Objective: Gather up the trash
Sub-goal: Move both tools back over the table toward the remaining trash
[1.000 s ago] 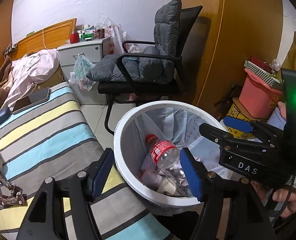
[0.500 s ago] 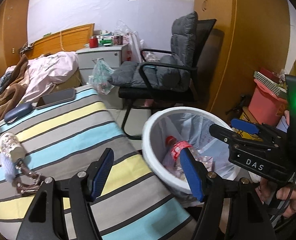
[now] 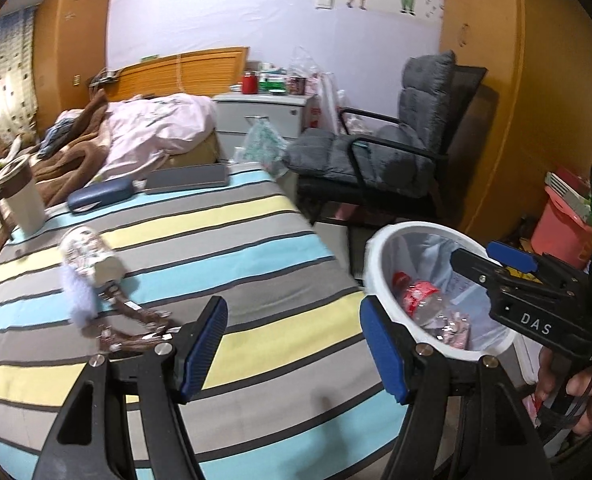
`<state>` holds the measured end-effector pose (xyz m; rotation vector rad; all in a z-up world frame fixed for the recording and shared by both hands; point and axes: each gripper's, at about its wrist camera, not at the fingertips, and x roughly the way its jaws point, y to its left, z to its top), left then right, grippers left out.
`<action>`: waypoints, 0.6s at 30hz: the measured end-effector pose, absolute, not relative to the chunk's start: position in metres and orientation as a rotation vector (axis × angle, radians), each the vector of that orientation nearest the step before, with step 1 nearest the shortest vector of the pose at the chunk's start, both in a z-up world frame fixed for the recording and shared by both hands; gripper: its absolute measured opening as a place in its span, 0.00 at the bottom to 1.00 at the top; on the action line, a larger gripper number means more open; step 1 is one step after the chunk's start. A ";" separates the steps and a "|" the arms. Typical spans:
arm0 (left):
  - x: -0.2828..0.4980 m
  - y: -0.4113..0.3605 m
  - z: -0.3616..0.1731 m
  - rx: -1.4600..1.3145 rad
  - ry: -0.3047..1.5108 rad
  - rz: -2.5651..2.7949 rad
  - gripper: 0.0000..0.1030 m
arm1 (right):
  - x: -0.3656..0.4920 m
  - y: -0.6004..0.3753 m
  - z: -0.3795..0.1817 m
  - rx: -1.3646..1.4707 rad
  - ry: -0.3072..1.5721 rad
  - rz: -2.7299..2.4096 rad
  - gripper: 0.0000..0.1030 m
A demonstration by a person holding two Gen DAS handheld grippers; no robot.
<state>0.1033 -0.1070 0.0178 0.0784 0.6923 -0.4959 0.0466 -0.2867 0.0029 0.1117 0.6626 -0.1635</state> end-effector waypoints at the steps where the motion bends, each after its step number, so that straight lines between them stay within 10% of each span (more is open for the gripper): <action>1: 0.103 -0.102 0.018 0.073 0.693 -0.487 0.69 | 0.048 -0.283 0.003 0.109 0.663 -0.154 0.64; 18: 0.109 -0.004 0.009 -0.011 0.702 -0.280 0.69 | 0.075 -0.220 0.001 0.031 0.677 0.003 0.64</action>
